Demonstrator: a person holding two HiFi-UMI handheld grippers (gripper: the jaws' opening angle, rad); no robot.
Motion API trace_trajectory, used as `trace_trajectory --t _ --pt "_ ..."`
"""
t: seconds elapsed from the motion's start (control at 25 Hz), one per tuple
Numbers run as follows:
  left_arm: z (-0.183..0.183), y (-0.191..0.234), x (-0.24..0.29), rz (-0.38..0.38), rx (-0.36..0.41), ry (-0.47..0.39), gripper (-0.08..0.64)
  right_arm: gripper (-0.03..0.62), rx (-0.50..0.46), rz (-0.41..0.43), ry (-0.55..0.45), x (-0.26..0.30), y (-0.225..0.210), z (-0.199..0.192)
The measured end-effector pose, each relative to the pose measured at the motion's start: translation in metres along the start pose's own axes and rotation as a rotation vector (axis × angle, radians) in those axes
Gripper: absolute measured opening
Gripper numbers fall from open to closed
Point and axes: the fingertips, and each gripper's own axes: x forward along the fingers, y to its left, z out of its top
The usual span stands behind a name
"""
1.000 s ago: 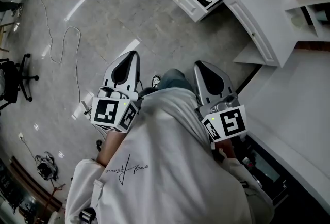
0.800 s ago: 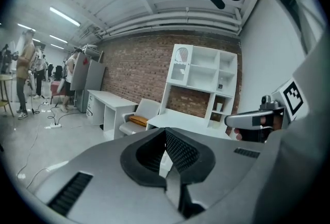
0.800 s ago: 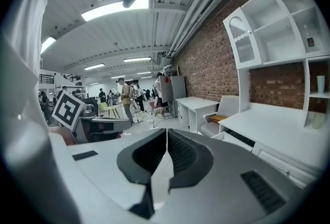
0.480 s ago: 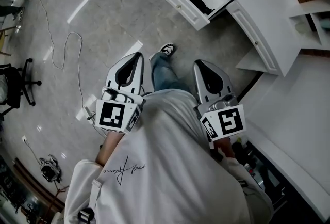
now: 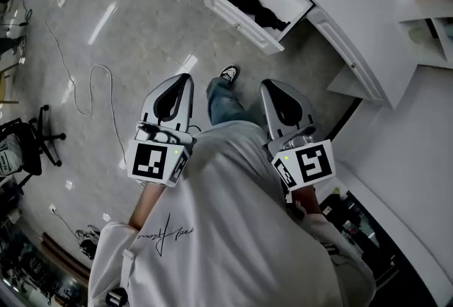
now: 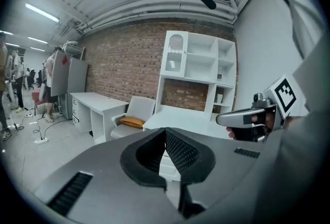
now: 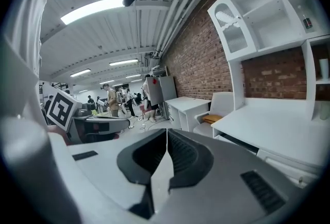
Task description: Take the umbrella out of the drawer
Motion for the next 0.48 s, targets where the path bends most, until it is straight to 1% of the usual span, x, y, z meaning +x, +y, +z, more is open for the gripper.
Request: trace_trajectory --t 0.08,0.32,0.4,0.48 --pt "0.007 0.005 0.021 -0.025 -0.005 0.015 0.015 0.026 0.005 -0.011 0.012 0.014 -0.014 0.004" --pt "0.027 0.017 0.077 -0.121 0.032 0.029 0.015 0.026 0.062 -0.046 0.014 0.049 -0.046 0.016" --pt "0.039 0.017 0.091 -0.137 0.043 0.005 0.015 0.025 0.073 -0.060 0.017 0.057 -0.058 0.019" --pt "0.049 0.017 0.105 -0.152 0.054 -0.017 0.015 0.025 0.061 -0.081 0.025 0.064 -0.070 0.021"
